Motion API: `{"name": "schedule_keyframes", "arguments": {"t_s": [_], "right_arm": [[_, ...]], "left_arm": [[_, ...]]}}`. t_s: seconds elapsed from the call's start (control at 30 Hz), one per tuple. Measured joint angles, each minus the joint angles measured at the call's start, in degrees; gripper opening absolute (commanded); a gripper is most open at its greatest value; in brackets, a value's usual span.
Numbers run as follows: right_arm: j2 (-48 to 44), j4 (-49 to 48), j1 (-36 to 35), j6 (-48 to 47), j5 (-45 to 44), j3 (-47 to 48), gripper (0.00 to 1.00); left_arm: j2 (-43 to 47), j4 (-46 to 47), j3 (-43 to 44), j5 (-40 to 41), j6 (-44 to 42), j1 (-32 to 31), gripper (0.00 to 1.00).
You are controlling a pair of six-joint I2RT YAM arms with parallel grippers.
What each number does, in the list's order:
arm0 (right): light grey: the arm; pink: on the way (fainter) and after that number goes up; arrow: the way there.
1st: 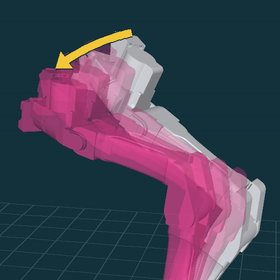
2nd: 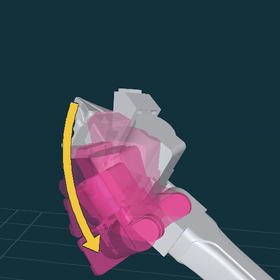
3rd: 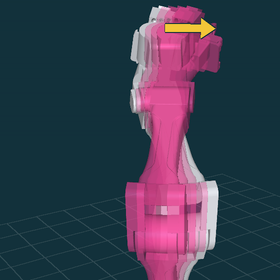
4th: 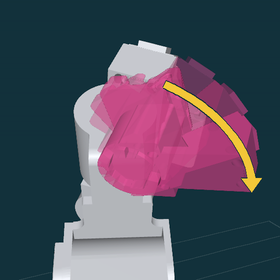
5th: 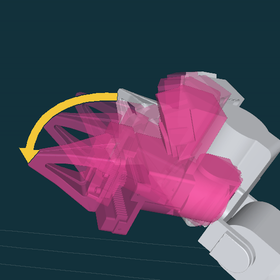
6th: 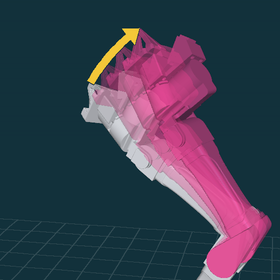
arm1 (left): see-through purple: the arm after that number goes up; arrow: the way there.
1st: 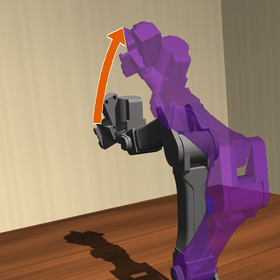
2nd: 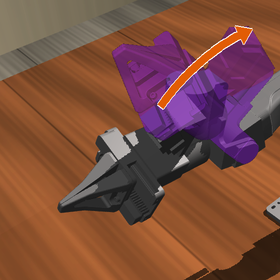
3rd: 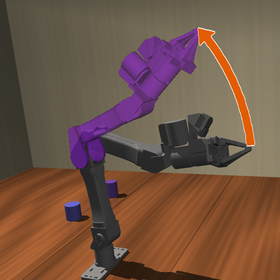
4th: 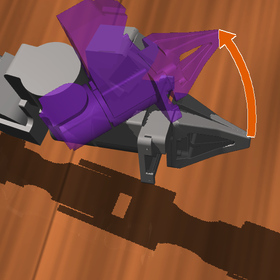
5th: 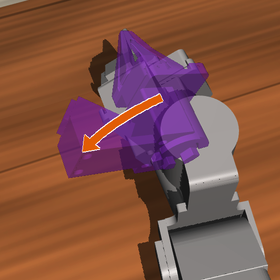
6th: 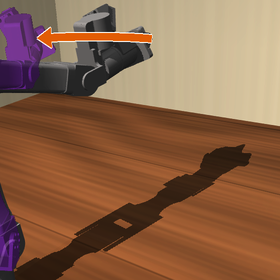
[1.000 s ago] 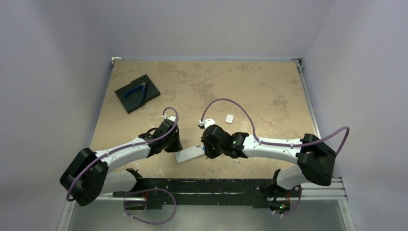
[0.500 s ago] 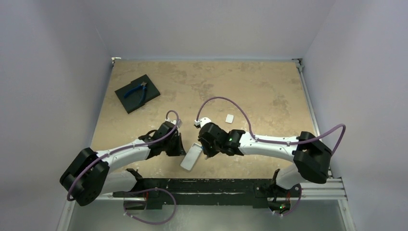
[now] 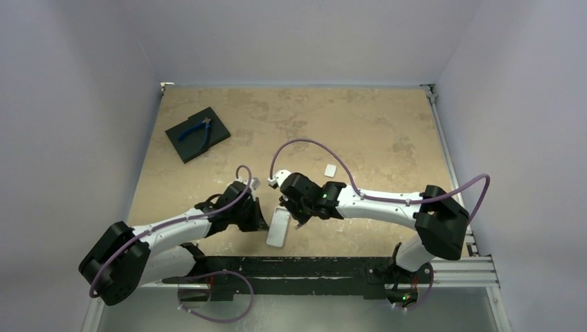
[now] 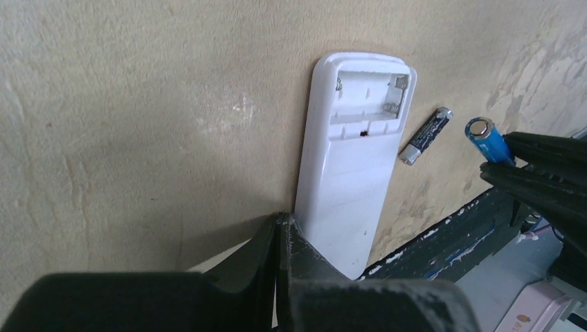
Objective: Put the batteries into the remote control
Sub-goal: Adjust the remote control at the center of the board.
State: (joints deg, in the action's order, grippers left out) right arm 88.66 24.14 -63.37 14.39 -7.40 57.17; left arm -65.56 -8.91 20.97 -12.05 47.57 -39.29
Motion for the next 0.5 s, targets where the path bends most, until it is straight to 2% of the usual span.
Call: {"name": "schedule_keyframes", "arguments": {"t_s": [0.4, 0.5], "right_arm": [[1.09, 1.97, 0.0, -13.79, 2.49, 2.19, 0.0], [1.16, 2.08, 0.0, -16.61, 2.97, 2.29, 0.0]], "left_arm": [[8.98, -5.4, -1.49, 3.13, 3.37, -0.17, 0.0], [11.3, -8.04, -1.31, 5.38, 4.09, -0.17, 0.08]]}}
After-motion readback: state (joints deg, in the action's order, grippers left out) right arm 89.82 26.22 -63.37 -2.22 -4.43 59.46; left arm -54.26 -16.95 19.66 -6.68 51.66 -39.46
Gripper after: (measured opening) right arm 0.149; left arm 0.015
